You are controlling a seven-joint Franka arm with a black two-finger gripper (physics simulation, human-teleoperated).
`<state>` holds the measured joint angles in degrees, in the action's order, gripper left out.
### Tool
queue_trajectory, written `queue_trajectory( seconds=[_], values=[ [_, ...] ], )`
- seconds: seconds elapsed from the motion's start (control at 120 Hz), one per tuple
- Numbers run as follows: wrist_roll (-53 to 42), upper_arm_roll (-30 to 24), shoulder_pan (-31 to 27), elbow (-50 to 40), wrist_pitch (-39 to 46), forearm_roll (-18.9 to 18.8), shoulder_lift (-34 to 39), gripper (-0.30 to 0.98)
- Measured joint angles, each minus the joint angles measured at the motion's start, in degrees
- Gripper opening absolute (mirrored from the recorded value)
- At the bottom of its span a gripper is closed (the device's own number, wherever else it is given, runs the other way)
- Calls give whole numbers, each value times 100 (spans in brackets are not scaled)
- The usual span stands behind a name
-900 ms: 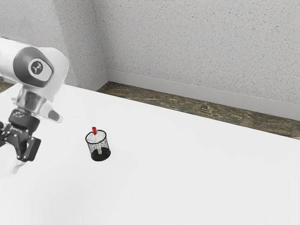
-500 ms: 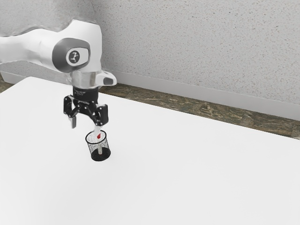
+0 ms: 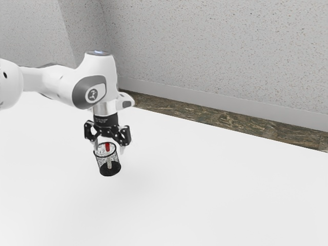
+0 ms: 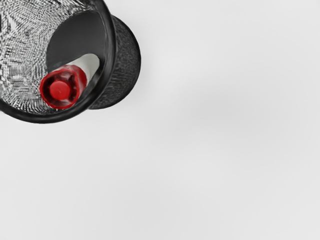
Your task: Take the marker out of the pen holder and place it to the left of the pen holder.
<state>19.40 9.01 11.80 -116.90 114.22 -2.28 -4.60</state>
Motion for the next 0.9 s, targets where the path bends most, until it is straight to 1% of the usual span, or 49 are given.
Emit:
queue_trajectory(
  seconds=[0.1,0.158,0.233,0.358,0.55,0.667,0.783,0.833,0.9],
  values=[
    [54,36,-302,208,229,-63,-388,67],
    [73,43,-314,406,382,-84,-592,67],
    [84,52,-301,444,639,-85,-745,67],
    [83,210,-352,368,885,-96,-839,67],
    [3,241,-374,361,1087,-116,-922,67],
    [-220,241,-347,356,1133,-316,-920,67],
    [-492,241,-345,354,1214,-409,-914,67],
    [-608,240,-339,340,1284,-378,-915,67],
    [-750,241,-343,303,1358,-209,-920,67]
  ],
)
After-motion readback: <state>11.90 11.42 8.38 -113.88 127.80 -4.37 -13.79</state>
